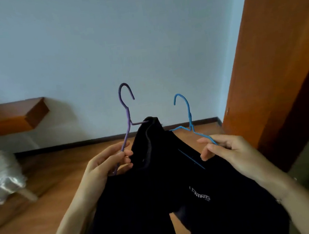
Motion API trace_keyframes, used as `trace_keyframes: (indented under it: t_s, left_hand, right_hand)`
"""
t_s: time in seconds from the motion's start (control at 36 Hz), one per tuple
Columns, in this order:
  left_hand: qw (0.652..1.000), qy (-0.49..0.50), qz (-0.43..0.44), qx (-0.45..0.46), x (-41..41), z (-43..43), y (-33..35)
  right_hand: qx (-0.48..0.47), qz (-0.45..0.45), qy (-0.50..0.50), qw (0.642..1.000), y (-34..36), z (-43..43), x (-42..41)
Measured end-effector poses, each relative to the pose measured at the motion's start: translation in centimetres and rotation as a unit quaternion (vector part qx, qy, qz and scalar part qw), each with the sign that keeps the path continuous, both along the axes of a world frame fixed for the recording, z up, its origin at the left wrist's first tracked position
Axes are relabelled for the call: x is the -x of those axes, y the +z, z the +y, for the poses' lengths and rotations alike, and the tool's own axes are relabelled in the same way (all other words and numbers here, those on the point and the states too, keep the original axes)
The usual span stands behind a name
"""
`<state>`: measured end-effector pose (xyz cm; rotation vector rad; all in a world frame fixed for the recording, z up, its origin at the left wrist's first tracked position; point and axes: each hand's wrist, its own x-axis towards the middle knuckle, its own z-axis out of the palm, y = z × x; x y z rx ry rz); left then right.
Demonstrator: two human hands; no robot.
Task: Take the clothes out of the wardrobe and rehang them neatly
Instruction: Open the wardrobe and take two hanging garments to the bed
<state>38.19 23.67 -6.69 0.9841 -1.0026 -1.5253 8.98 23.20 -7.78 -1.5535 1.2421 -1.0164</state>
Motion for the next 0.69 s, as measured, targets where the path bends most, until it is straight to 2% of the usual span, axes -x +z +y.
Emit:
trace_keyframes:
  t_s: [0.28, 0.39, 0.56, 0.69]
  left_hand:
    - [0.994, 0.11, 0.013, -0.012, -4.0, -11.5, 0.8]
    - [0.986, 0.167, 0.001, 0.025, -5.7, -15.0, 2.2]
    - [0.957, 0.278, -0.012, 0.084, -9.7, -17.3, 3.9]
    - [0.913, 0.396, -0.08, 0.064, -11.8, -18.5, 4.6]
  right_hand:
    - [0.021, -0.004, 0.091, 0.996, 2.1, -17.2, -4.6]
    - [0.054, -0.011, 0.13, 0.99, 4.4, -24.0, -7.4]
    - [0.083, -0.012, 0.209, 0.974, 6.2, -32.5, -12.9]
    - [0.088, 0.011, 0.304, 0.949, 6.2, -38.5, -18.1]
